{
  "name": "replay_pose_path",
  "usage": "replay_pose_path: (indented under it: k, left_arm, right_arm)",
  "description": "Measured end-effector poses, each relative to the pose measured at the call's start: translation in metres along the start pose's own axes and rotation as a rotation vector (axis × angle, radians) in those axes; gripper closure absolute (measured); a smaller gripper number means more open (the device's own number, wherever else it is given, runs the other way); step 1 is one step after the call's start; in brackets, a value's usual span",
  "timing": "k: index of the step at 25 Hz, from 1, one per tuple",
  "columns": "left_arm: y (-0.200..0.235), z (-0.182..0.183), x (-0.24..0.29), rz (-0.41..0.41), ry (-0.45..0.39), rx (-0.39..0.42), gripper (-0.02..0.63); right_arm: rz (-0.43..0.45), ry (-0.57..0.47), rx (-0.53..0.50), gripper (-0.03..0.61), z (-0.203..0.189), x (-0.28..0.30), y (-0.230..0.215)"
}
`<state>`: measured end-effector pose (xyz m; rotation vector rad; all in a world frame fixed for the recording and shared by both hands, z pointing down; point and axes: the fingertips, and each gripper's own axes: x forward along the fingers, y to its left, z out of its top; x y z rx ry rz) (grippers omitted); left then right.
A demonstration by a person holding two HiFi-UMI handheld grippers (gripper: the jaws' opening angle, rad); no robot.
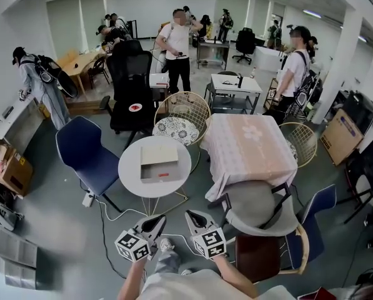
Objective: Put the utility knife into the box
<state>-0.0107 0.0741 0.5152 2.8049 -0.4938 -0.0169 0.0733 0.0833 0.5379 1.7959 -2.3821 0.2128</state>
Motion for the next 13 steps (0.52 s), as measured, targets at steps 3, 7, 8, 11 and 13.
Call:
replay_pose_path:
  k: [3, 7, 8, 11, 13]
  left_arm:
    - [-0.006, 0.0, -0.004, -0.001, 0.0, 0.004, 0.603]
    - [-0.007, 0.001, -0.008, -0.003, -0.002, 0.013, 0.603]
    - [-0.008, 0.002, -0.009, -0.002, -0.004, 0.015, 0.603]
    - [-0.01, 0.005, -0.011, -0.003, -0.009, 0.024, 0.603]
    - [-0.011, 0.008, -0.012, -0.005, -0.012, 0.031, 0.603]
  right_arm:
    - [0.0, -0.002, -0.009, 0.561, 0.002, -0.005, 0.003]
    - [-0.006, -0.021, -0.018, 0.561, 0.004, -0.006, 0.006]
    - [-0.002, -0.022, -0.021, 0.561, 0.005, -0.006, 0.008]
    - [0.007, -0.026, -0.033, 0.561, 0.007, -0.005, 0.011]
    - [0.01, -0.031, -0.043, 0.563, 0.012, -0.004, 0.013]
